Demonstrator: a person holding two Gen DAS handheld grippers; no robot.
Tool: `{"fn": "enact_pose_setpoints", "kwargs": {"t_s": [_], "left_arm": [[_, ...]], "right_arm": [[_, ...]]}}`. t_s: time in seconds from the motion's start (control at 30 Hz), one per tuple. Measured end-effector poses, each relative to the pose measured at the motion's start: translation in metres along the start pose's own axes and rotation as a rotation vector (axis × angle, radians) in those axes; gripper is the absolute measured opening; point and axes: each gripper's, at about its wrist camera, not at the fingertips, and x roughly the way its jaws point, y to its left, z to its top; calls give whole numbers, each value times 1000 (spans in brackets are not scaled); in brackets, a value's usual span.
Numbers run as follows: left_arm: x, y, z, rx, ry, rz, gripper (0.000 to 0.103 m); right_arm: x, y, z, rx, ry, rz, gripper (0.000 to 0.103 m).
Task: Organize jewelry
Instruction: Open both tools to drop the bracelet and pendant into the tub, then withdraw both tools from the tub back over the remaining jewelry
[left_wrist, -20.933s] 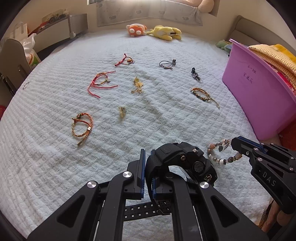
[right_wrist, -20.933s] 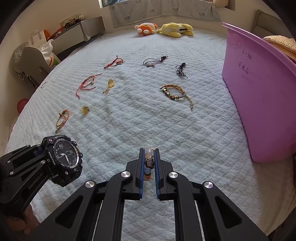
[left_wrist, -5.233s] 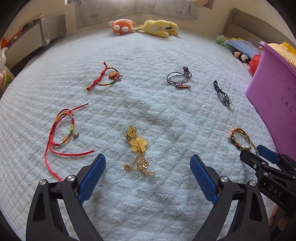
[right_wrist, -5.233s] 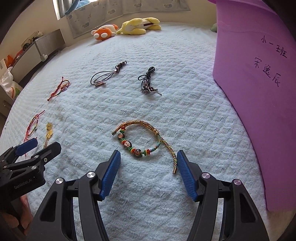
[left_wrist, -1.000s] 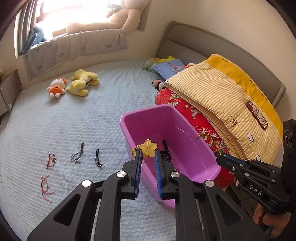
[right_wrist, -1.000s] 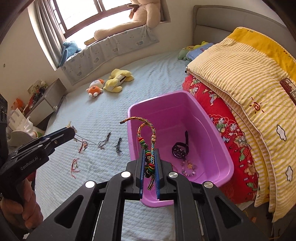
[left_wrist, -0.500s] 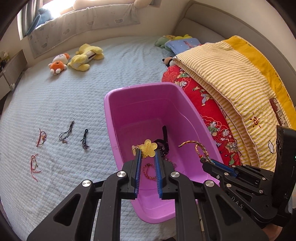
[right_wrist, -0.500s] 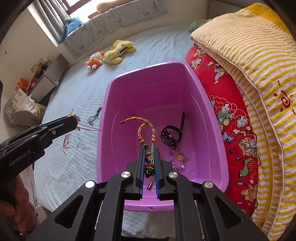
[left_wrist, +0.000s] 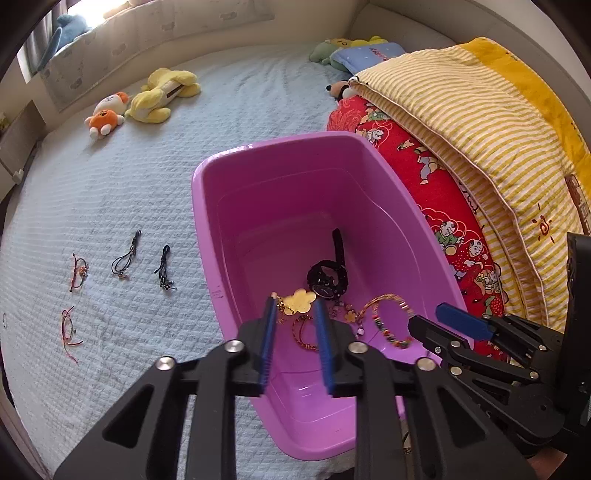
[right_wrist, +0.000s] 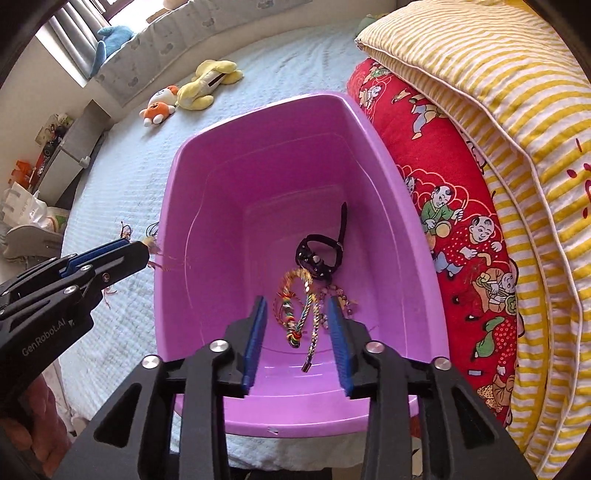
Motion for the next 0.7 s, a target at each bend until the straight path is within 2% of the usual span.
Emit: {"fn": "enact_pose_setpoints", "kwargs": {"t_s": [0.03,0.1,0.13,0.23,0.43,0.7], "left_arm": [[0,1,1,-6,-1,10,50],[-4,4,1,-30,-18,21,68],[-6,7,1,-44,-25,20,72],[-7,12,5,-70,-15,23,75],[-10,21,6,-93,-3,28,75],[-23,19,4,-64,-16,26,75]], "right_arm": [[-3,-1,0,0,-8,-5,46],[-7,-4,1,0,-21,-18,46],[-9,-7,1,3,-22,-22,46],[-15,-16,1,33,-19,-24,50],[-23,-24,-6,69,-5,-3,51],[-32,-22,-13,72,-11,5,51]]}}
